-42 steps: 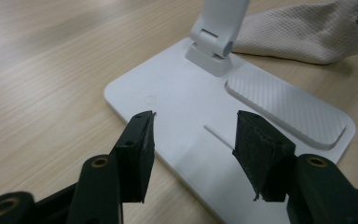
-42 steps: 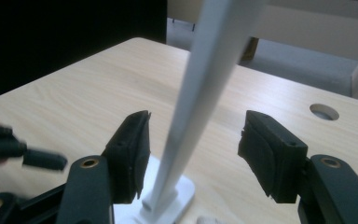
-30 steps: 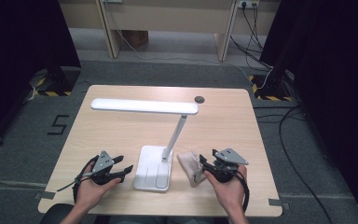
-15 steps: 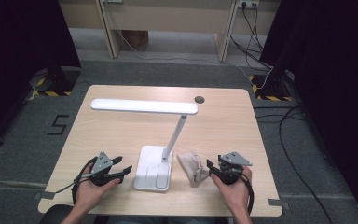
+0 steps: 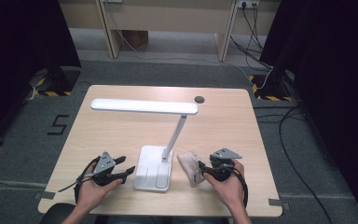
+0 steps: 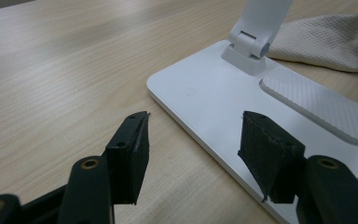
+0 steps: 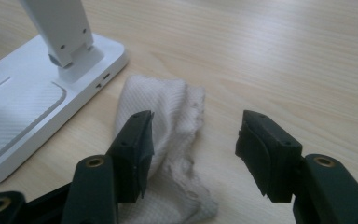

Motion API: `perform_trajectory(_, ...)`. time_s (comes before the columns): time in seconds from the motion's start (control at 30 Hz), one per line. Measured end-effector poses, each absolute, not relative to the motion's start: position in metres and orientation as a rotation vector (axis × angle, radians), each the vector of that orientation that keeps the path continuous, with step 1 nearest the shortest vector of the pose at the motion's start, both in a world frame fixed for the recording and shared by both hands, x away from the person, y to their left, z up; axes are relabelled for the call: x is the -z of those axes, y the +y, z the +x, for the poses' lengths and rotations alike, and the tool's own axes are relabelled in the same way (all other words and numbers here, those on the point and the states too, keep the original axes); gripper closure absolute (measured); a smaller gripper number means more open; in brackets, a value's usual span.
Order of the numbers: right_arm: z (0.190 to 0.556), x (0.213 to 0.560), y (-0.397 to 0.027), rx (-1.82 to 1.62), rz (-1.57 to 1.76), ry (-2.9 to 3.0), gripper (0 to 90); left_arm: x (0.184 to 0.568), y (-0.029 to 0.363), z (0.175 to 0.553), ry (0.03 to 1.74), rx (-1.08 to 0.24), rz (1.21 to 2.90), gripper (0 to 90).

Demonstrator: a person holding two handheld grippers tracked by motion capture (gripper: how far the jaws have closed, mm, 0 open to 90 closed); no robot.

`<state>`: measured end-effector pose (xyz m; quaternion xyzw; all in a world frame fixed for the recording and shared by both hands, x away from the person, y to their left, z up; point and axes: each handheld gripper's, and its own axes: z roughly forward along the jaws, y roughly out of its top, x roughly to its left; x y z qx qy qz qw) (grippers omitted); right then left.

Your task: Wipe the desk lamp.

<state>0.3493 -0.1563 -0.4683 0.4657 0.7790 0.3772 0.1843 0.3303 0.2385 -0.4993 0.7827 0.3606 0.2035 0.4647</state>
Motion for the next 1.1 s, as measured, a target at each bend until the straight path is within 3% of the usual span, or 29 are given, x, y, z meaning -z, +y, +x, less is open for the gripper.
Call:
perform_trajectory(0.73,0.352,0.501,-0.140,-0.911,1.322,2.359,46.7,0.500,0.230,0.324,0.856,-0.467,1.947,40.2)
perform_trajectory(1.0,0.350,0.502,-0.140,-0.967,1.359,2.359,64.1,0.500,0.228,0.323,0.847,-0.461,1.950,40.3)
perform_trajectory(1.1,0.350,0.503,-0.141,-1.010,1.374,2.375,77.3,0.499,0.226,0.323,0.842,-0.458,1.954,40.2)
